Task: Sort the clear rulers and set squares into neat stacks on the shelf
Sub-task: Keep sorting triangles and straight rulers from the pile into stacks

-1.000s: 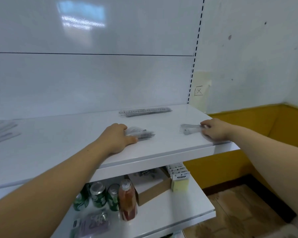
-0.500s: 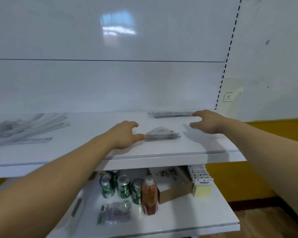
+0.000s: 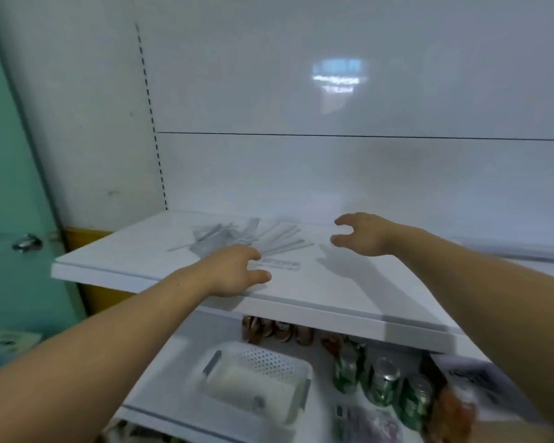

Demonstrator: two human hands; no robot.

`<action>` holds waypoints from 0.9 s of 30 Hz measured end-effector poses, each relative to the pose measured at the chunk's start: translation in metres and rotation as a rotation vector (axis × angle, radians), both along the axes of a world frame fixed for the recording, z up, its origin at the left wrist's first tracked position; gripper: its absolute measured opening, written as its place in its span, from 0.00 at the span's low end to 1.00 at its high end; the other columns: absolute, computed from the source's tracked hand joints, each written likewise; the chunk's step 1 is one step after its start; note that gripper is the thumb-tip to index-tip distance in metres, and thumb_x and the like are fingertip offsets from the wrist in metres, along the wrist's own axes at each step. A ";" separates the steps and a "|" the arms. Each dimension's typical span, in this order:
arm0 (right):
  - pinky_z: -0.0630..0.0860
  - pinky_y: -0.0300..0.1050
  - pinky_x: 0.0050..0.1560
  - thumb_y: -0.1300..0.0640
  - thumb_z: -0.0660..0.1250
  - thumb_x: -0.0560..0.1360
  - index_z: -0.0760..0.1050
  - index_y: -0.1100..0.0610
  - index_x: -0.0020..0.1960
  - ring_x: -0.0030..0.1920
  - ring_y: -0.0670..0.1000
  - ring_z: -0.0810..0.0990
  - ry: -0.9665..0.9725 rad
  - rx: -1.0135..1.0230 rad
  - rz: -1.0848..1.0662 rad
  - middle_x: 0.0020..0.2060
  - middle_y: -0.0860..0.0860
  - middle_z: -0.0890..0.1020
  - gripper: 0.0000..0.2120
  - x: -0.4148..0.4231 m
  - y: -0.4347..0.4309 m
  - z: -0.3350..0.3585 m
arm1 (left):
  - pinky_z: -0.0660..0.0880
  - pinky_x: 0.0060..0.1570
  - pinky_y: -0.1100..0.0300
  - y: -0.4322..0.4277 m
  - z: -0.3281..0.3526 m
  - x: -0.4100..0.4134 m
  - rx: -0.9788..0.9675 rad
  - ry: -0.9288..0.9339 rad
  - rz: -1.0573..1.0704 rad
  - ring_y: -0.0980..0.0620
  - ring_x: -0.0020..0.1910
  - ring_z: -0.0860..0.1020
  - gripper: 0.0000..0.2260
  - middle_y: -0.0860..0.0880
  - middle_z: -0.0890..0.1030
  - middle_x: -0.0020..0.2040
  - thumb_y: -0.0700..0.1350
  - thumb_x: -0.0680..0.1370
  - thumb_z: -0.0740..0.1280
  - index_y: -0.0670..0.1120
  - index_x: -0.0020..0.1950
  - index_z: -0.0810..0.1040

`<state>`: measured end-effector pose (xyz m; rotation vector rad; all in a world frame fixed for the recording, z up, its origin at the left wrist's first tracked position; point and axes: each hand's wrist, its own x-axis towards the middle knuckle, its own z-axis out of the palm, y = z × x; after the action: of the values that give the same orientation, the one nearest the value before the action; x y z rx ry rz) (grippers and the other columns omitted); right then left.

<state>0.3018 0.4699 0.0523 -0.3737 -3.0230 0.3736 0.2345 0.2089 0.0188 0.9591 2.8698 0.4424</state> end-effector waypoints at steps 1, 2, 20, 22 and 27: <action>0.58 0.48 0.70 0.40 0.58 0.78 0.59 0.50 0.75 0.73 0.55 0.61 0.000 -0.001 0.021 0.74 0.52 0.61 0.29 -0.016 -0.018 -0.001 | 0.63 0.66 0.56 -0.020 0.000 -0.012 -0.005 0.008 0.025 0.49 0.70 0.66 0.28 0.50 0.63 0.75 0.62 0.76 0.62 0.51 0.73 0.65; 0.59 0.48 0.70 0.40 0.58 0.78 0.59 0.51 0.75 0.72 0.55 0.62 0.001 -0.004 0.043 0.74 0.52 0.62 0.29 -0.031 -0.036 -0.002 | 0.63 0.66 0.56 -0.039 0.001 -0.024 -0.010 0.019 0.047 0.49 0.70 0.67 0.28 0.50 0.64 0.74 0.62 0.76 0.62 0.51 0.73 0.66; 0.58 0.47 0.71 0.39 0.68 0.71 0.60 0.42 0.74 0.73 0.51 0.60 -0.113 -0.086 0.351 0.74 0.45 0.60 0.34 -0.226 -0.138 -0.041 | 0.62 0.68 0.53 -0.086 -0.018 -0.180 -0.025 -0.010 0.062 0.47 0.71 0.64 0.32 0.49 0.63 0.75 0.67 0.75 0.59 0.53 0.74 0.62; 0.61 0.49 0.69 0.40 0.68 0.71 0.63 0.40 0.72 0.70 0.52 0.63 -0.122 -0.080 0.351 0.69 0.47 0.63 0.32 -0.240 -0.136 -0.039 | 0.62 0.69 0.51 -0.086 -0.019 -0.198 -0.063 -0.003 0.042 0.48 0.71 0.65 0.31 0.50 0.65 0.74 0.67 0.74 0.60 0.55 0.73 0.64; 0.74 0.49 0.56 0.46 0.69 0.73 0.78 0.45 0.56 0.52 0.54 0.77 -0.091 -0.049 0.384 0.49 0.51 0.75 0.12 -0.258 -0.132 -0.029 | 0.62 0.62 0.62 -0.097 -0.020 -0.226 0.023 -0.008 -0.020 0.53 0.67 0.68 0.24 0.53 0.70 0.69 0.61 0.75 0.65 0.55 0.68 0.72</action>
<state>0.0443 0.3381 0.0232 0.1991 -3.1714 0.4641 0.0082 0.1123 -0.0015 0.9860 2.8512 0.4780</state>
